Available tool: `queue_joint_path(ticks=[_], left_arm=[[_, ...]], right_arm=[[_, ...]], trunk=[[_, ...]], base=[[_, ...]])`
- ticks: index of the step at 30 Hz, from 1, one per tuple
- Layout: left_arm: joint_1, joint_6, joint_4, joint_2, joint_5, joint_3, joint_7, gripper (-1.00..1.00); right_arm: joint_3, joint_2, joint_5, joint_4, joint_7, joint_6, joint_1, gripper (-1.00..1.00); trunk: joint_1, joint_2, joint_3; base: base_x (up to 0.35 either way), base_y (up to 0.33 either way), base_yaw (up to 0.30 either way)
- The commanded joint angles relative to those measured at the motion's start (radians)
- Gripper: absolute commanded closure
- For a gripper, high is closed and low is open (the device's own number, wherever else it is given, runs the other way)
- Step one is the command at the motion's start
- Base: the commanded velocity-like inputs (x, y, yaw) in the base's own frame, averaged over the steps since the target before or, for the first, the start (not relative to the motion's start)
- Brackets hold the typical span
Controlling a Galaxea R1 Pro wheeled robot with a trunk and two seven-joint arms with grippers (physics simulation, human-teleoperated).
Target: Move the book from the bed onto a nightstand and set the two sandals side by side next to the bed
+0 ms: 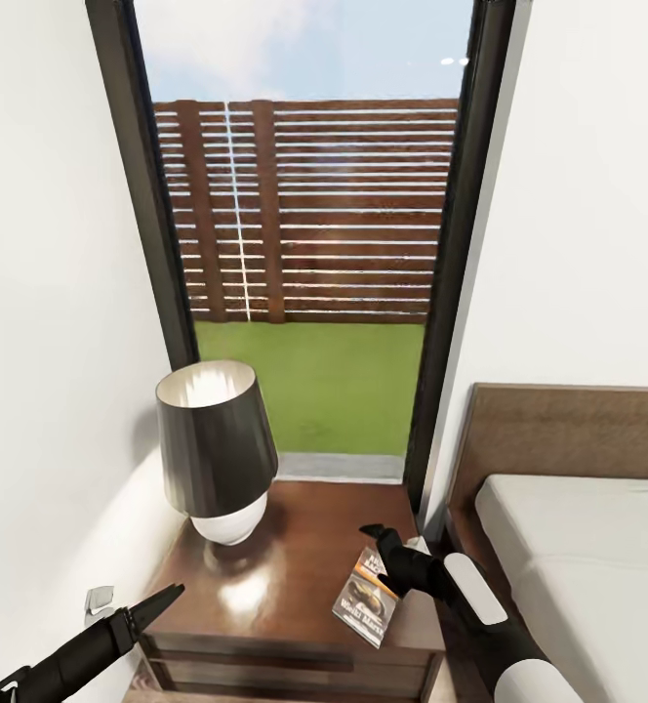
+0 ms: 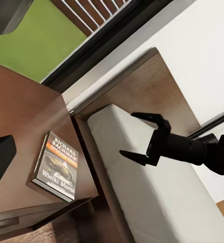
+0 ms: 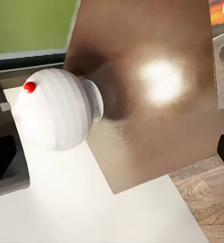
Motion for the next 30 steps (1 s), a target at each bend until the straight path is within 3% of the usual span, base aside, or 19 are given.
queue_joint_path(ticks=[1,16,30], left_arm=[[-0.001,0.011,-0.001,-0.001,-0.01,0.003,-0.009,-1.0],[-0.001,0.011,0.0,0.005,-0.031,-0.045,-0.008,-1.0],[-0.001,0.012,0.002,0.025,-0.036,-0.056,-0.009,-1.0]], right_arm=[[0.001,0.0,-0.01,-0.002,-0.009,0.0,0.0,-1.0],[-0.004,0.0,-0.006,0.001,-0.005,-0.015,0.0,-1.0],[-0.004,-0.003,-0.001,0.082,-0.003,-0.02,0.002,-1.0]], trunk=[[-0.004,0.007,0.002],[-0.062,0.112,0.049],[-0.115,0.21,0.093]], base=[[0.0,0.0,0.0],[0.0,0.0,0.0],[0.0,0.0,0.0]])
